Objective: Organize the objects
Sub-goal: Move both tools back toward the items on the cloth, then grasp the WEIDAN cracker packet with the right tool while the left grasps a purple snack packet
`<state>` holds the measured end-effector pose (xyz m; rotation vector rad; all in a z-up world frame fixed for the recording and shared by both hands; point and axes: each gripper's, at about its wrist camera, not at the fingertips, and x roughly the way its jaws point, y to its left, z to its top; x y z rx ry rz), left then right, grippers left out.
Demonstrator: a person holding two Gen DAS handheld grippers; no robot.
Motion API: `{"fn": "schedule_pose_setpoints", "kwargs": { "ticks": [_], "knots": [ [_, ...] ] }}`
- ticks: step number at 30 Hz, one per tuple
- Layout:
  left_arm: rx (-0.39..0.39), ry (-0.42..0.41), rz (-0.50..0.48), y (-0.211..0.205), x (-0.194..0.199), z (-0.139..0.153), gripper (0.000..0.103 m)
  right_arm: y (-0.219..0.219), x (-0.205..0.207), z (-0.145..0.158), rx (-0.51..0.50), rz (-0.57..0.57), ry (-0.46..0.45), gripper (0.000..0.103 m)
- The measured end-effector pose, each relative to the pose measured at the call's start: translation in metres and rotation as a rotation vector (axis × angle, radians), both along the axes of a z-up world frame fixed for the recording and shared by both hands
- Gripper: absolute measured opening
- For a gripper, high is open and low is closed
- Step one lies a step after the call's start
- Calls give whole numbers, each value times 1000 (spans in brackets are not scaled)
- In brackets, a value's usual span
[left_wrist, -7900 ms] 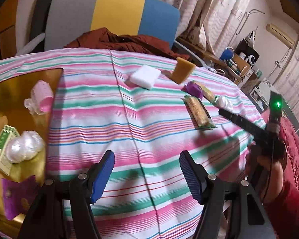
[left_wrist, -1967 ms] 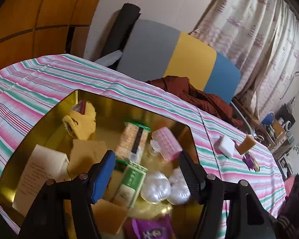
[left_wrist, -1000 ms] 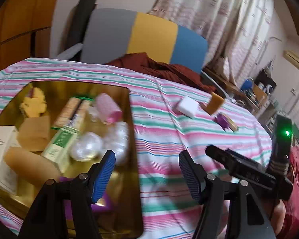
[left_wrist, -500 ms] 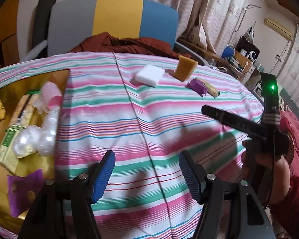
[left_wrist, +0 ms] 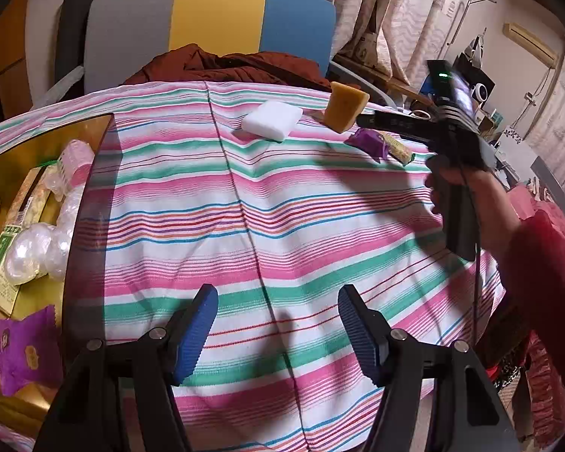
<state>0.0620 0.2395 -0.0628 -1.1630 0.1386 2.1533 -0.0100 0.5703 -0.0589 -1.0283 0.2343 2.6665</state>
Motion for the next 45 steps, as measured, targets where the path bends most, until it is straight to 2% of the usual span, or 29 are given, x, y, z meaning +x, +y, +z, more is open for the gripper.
{"fn": "schedule_pose_setpoints", "kwargs": {
  "ticks": [3,7,9,13,17,20,25,28,29,30,32,36,39,43,45],
  "knots": [
    [-6,4,8,-1,1,0,67,-1,-11,-12,-31,19,-58,99],
    [-9,-8,9,4,-3,-2,67,-15,12,-9,-231,148,23,98],
    [-10,-9,7,7,-3,-3,67,-8,27,-3,-256,135,65,98],
    [-9,-16,-2,11,-3,-6,67,40,45,7,-129,-47,96,98],
    [-20,-26,-8,17,-2,-10,67,83,34,3,-36,-152,-1,92],
    [-30,-31,-10,20,-1,-12,67,95,19,-9,-8,-132,-80,86],
    [-45,-26,-12,23,0,-13,67,86,-2,-23,-7,2,-126,86],
    [-40,-35,-14,28,-4,-12,67,79,-14,-33,42,13,-191,85],
    [-36,-32,-18,32,-5,-10,67,78,-12,-32,31,19,-174,82],
    [-33,-28,-22,35,-6,-8,67,78,-10,-32,20,20,-165,74],
    [-20,-22,-39,45,-11,-3,67,78,-6,-32,3,14,-154,64],
    [-7,-15,-67,74,-24,5,67,69,4,-29,36,-47,-156,49],
    [16,-22,-75,99,-37,8,67,72,18,-29,53,-130,-145,48],
    [22,-22,-87,144,-55,8,67,86,38,-27,19,-258,-109,48],
    [20,-26,-80,170,-67,5,67,91,43,-30,-11,-282,-94,48]
  ]
}}
